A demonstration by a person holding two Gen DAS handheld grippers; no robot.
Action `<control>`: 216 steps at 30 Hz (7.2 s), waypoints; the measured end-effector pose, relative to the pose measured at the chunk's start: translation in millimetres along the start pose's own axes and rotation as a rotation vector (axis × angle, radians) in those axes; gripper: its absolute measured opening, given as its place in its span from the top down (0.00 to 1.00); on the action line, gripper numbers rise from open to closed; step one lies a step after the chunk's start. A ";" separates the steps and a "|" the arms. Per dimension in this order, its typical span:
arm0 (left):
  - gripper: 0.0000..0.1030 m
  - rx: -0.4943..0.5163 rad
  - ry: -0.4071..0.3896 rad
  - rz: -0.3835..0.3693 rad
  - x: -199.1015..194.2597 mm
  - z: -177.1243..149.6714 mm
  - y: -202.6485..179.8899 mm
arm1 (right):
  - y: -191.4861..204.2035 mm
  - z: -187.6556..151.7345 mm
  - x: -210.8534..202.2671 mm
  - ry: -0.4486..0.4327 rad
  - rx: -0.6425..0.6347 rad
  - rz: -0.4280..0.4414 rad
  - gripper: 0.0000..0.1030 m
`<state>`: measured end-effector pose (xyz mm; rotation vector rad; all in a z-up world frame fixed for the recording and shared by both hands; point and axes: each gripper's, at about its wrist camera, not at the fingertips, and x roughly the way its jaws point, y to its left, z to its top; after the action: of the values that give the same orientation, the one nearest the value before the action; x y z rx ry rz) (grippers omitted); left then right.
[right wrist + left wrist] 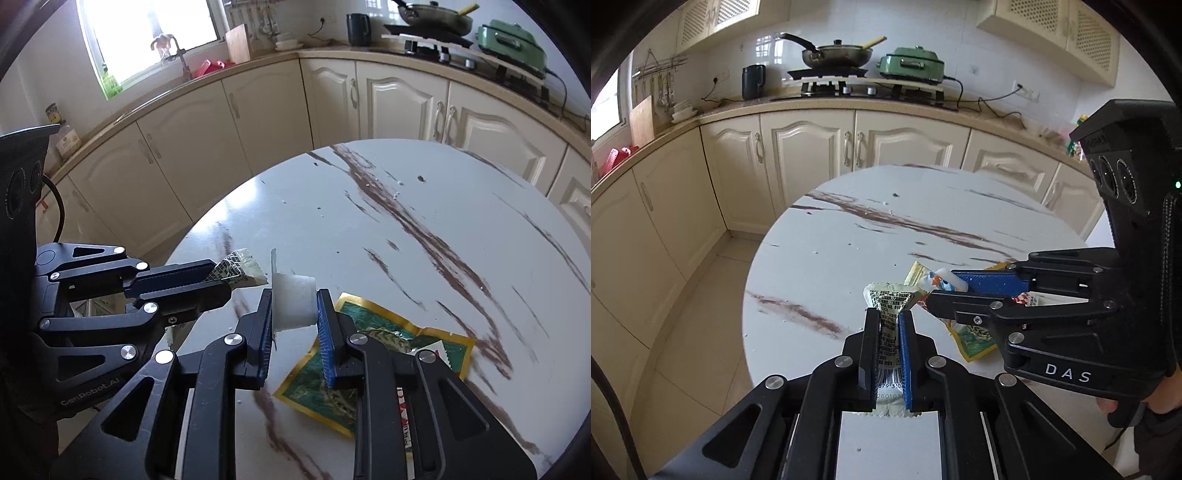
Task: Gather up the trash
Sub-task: 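Carry the wrapper and paper over the blue bucket and open both grippers, then move both tools back toward the table with the remaining packets, then grasp the red-white checkered packet with the right gripper, then grasp the green-gold printed bag with the left gripper while the right gripper holds the checkered packet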
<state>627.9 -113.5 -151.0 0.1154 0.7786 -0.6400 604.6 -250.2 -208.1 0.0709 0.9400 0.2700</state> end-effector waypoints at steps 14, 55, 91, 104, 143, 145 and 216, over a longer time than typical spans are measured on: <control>0.94 -0.279 -0.044 0.315 -161.5 -128.0 107.1 | 189.6 6.5 14.8 -0.037 -0.168 0.211 0.79; 0.33 -0.562 0.016 0.519 -136.8 -161.6 326.1 | 265.0 6.6 108.6 -0.075 -0.133 0.116 0.22; 0.01 -0.157 -0.666 0.630 -411.0 -358.1 -191.4 | 192.8 -173.3 -410.5 -0.761 -0.025 -0.249 0.00; 0.01 -0.158 -0.646 0.625 -402.8 -345.9 -185.6 | 182.8 -180.9 -409.8 -0.755 0.006 -0.280 0.00; 0.01 -0.197 -0.084 0.409 -133.5 -68.0 -19.1 | -41.1 -69.4 -77.0 -0.050 0.000 -0.233 0.00; 0.01 -0.209 -0.068 0.400 -118.7 -59.4 -9.0 | -48.2 -61.5 -58.2 -0.022 -0.013 -0.190 0.00; 0.01 -0.405 0.028 0.244 -32.3 -66.3 140.2 | -0.9 -7.4 42.2 0.037 -0.086 0.107 0.97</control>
<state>650.6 37.0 -194.7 -0.1498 0.8910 -0.2424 622.4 -240.5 -245.9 0.0373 0.9616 0.4119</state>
